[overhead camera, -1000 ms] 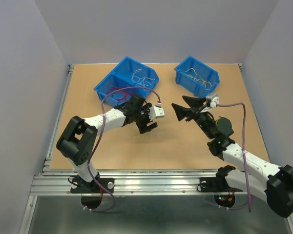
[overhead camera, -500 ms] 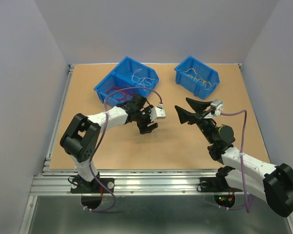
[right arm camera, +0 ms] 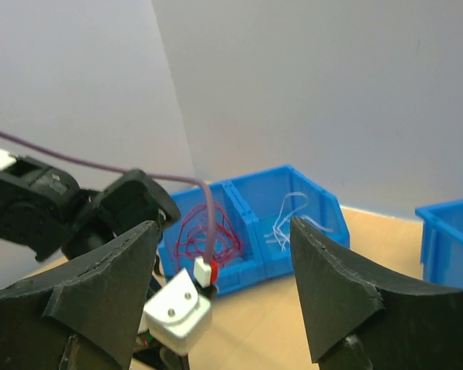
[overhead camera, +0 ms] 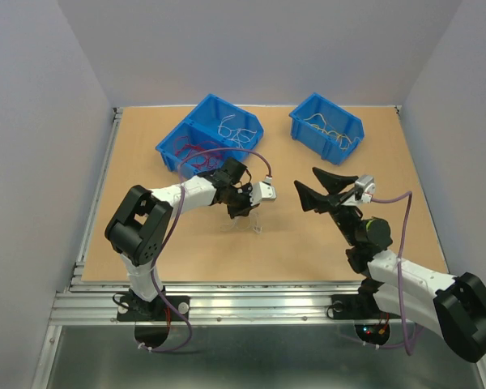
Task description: Untangle the cables
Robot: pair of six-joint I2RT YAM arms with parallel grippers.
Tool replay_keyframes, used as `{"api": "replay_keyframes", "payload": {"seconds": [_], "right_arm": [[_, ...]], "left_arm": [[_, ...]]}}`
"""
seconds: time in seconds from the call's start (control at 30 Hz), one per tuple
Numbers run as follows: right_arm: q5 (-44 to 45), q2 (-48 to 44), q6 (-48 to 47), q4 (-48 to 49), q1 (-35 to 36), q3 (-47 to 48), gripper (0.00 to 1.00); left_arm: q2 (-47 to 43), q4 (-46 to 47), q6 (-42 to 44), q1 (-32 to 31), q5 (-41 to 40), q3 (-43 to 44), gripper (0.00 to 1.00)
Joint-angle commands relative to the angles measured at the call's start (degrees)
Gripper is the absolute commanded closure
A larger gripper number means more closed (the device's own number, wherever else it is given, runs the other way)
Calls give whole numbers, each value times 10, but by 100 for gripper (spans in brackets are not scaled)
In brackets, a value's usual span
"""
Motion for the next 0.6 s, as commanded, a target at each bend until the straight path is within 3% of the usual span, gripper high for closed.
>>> {"api": "replay_keyframes", "payload": {"seconds": [0.0,0.3,0.57], "right_arm": [[13,-2,-16,168,-2,-51,26],[1,35,-21,307,-3,-92,26],[-4,45,-15,315,-3,-88,26]], "left_arm": [[-14,-3,3,-2,8,20,100],[-47,30,-7,-1,-1,2,100],[-115,109,-32,8,-11,-42,100]]}}
